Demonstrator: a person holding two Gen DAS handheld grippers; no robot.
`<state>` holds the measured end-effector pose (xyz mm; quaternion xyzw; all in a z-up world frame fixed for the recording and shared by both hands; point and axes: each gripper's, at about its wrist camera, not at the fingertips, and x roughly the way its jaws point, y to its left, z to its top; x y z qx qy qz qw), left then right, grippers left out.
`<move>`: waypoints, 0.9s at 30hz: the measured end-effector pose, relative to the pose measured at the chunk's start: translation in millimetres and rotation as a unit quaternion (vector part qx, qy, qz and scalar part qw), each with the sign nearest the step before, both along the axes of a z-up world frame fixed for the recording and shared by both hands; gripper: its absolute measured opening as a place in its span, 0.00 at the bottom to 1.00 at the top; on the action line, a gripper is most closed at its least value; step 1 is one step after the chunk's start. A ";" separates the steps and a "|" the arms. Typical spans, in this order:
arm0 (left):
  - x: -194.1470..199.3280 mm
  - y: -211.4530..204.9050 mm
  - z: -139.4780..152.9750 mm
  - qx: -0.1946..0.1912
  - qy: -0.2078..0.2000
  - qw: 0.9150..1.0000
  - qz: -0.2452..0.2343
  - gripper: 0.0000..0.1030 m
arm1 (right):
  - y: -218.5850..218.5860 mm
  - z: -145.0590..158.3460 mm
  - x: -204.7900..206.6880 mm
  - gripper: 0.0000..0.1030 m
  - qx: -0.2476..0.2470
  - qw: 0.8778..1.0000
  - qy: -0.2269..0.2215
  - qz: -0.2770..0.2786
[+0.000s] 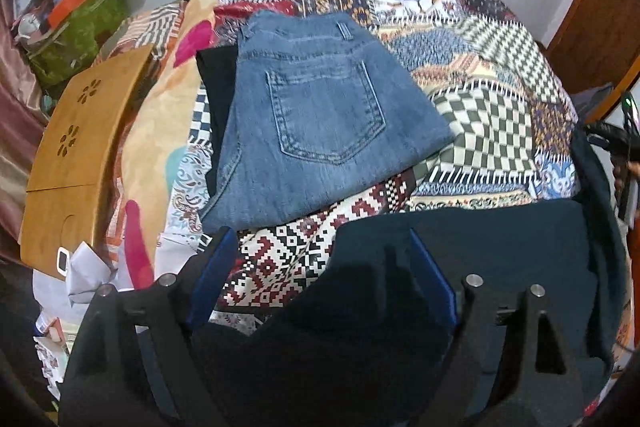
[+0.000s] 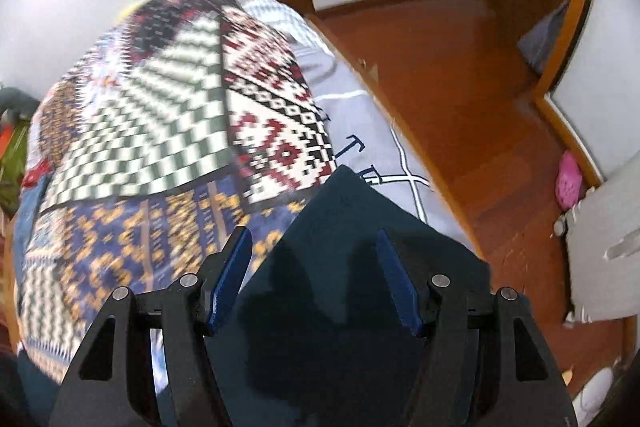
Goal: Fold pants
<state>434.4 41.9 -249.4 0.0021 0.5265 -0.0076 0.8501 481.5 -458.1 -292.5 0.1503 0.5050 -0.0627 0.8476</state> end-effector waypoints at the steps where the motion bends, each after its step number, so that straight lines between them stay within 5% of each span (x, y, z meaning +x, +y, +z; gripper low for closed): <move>1: 0.2 -1.9 -2.4 0.003 0.002 1.000 -0.002 0.83 | -1.9 -9.1 6.1 0.59 0.002 1.000 0.012 -0.003; 5: -1.1 -10.6 -7.6 0.016 0.008 1.000 -0.013 0.83 | -1.4 -20.9 8.1 0.45 -0.008 1.000 0.018 -0.001; 10: -5.0 -23.9 -7.6 0.023 0.014 0.999 -0.027 0.83 | -8.6 -9.3 -3.6 0.11 0.008 1.000 0.001 0.000; 27: -55.4 -114.7 19.4 0.008 0.024 0.994 -0.106 0.86 | -87.5 186.2 -145.4 0.08 -0.012 0.983 -0.180 -0.022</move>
